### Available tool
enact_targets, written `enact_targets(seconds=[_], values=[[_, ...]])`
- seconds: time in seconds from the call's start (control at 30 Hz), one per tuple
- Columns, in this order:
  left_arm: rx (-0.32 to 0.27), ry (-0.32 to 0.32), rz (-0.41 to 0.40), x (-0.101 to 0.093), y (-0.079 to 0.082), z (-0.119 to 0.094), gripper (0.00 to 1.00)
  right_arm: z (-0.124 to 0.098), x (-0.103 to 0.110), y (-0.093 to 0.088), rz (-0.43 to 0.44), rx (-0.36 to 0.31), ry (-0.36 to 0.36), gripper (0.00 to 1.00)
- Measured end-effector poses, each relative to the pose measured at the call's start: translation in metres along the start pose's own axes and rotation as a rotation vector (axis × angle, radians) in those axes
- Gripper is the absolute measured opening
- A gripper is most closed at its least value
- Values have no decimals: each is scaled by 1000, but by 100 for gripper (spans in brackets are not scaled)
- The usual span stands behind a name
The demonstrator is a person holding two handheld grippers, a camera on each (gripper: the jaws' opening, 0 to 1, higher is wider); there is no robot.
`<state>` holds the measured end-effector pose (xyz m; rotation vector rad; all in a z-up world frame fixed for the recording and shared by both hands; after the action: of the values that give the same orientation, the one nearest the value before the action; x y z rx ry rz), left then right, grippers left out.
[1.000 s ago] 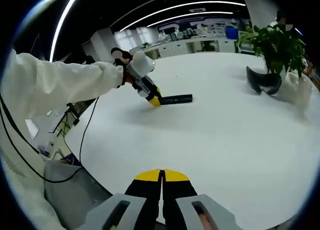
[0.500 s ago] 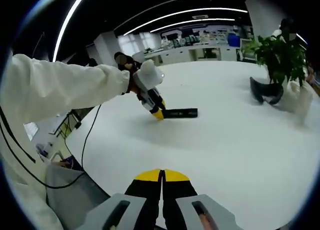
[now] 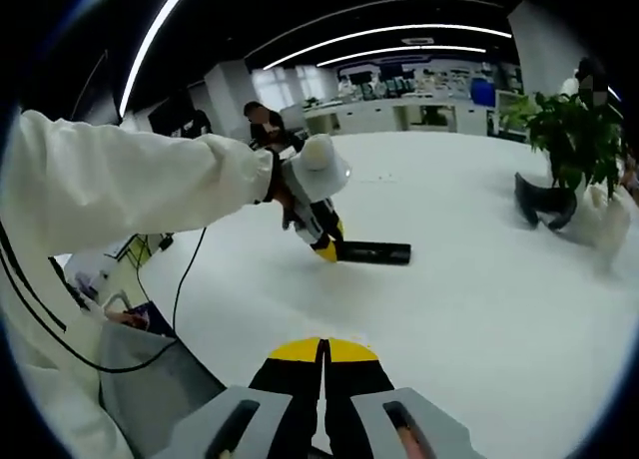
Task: Press the specified remote control buttons in sequence, fully releasing each button before pressing the next.
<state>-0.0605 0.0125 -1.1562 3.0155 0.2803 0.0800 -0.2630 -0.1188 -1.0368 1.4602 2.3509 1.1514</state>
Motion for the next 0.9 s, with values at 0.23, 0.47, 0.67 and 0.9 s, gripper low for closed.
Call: enact_targets(seconds=[0.23,0.47,0.67,0.9], values=[[6,1,-16,-12,-2,-1,22,-3,4,1,-27,3,1,0],[-3,3,-36,-24,-5,-1,22,-5,7,0,-47,7,7,0],[-11,2,-45,-37,-7,-1,22,-6,9,-4,-45,15,16,0],[-1,3,-42,-54,-9,-2,22,-8,11,-9,-52,26,21,0]])
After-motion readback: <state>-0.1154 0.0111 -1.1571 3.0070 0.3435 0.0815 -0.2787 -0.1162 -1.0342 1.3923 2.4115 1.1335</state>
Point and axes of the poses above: the point that each gripper's makers call its tool centre point, and the gripper's own axes: z roughly forward along the fingers, x roughly to its left, y roughly out of its top, the point moved 4 cm from there along -z, roughly backward along the fingers, and after that the axes turned 7 degrees about x, right-handed, at the moved point
